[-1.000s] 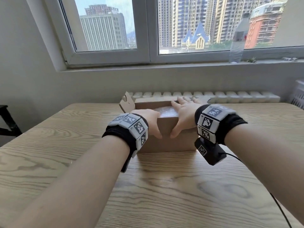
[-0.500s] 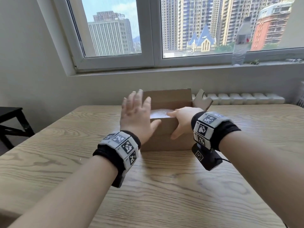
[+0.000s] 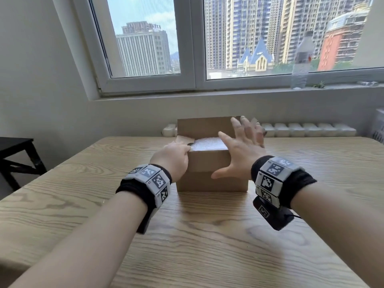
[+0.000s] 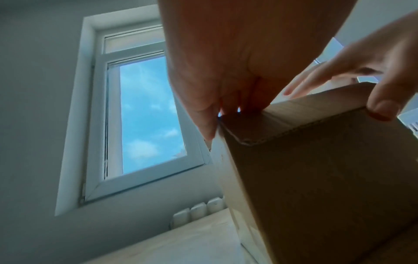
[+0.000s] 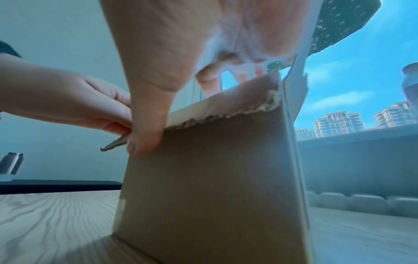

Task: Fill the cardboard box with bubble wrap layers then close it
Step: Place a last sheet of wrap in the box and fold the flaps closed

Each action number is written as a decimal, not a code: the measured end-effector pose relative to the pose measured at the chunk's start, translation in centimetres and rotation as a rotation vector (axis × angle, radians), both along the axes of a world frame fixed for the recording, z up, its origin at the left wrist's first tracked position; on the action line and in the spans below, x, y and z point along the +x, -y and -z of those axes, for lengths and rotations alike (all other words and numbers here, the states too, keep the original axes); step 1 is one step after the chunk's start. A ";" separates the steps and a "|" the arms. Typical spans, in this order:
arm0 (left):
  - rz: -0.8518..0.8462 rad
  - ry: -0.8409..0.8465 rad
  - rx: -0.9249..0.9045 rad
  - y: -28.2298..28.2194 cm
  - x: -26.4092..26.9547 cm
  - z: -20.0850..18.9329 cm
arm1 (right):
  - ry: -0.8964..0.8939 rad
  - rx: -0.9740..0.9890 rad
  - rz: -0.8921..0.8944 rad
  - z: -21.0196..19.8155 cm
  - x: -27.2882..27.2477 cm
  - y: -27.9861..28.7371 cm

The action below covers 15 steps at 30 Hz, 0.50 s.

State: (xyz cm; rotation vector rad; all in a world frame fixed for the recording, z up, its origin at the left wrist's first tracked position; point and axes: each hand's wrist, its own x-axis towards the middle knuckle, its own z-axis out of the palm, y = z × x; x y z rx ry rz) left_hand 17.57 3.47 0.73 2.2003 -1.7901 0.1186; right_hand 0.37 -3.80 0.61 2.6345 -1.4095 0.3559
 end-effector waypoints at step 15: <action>0.044 0.208 0.121 0.2 0.1 -0.4 | 0.185 0.130 -0.035 -0.4 -0.7 -0.7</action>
